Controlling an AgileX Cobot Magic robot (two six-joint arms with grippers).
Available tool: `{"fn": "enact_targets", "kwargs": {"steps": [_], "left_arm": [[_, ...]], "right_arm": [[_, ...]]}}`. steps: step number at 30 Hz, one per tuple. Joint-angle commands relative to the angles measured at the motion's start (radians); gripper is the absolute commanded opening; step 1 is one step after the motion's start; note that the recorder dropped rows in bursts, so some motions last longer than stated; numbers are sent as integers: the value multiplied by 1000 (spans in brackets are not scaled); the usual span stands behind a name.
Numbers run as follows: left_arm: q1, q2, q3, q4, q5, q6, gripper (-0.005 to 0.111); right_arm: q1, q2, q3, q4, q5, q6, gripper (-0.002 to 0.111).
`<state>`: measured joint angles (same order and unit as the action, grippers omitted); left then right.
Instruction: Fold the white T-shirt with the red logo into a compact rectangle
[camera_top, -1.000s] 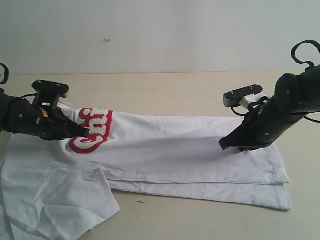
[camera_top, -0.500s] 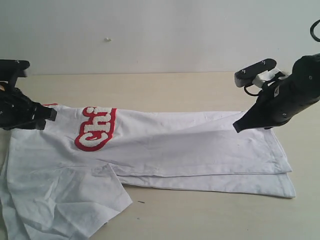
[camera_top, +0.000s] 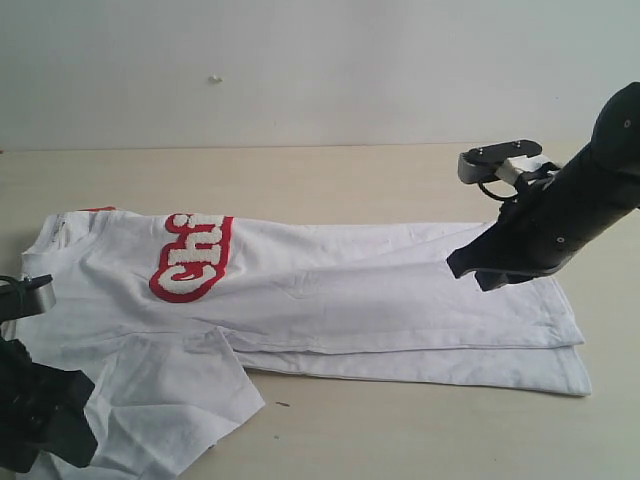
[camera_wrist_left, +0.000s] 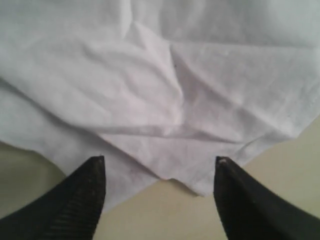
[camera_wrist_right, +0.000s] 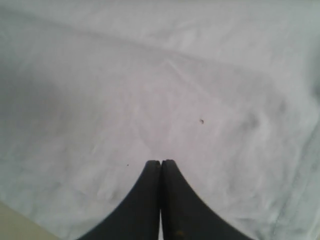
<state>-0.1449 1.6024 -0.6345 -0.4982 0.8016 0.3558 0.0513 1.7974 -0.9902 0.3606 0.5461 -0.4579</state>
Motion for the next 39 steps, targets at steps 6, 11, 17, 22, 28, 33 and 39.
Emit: {"fn": "enact_targets", "kwargs": {"steps": [6, 11, 17, 22, 28, 33, 39], "left_arm": [[-5, -1, 21, -31, -105, -75, 64], [-5, 33, 21, -35, -130, -76, 64], [-5, 64, 21, -56, -146, -76, 64], [-5, 95, 19, -187, -160, 7, 62], [-5, 118, 19, -224, -164, 33, 22], [-5, 118, 18, -224, -140, 66, 0], [-5, 108, -7, -222, 21, 145, 0]], "right_arm": [[-5, -9, -4, 26, 11, -12, 0], [-5, -9, -4, 31, 13, -12, 0], [-5, -9, -4, 31, 9, -12, 0], [-5, -9, -4, 33, 9, -12, 0], [-5, -9, -4, 33, 7, -12, 0], [-5, -9, -4, 33, 7, -12, 0], [-5, -9, -4, 33, 7, -12, 0]]}}
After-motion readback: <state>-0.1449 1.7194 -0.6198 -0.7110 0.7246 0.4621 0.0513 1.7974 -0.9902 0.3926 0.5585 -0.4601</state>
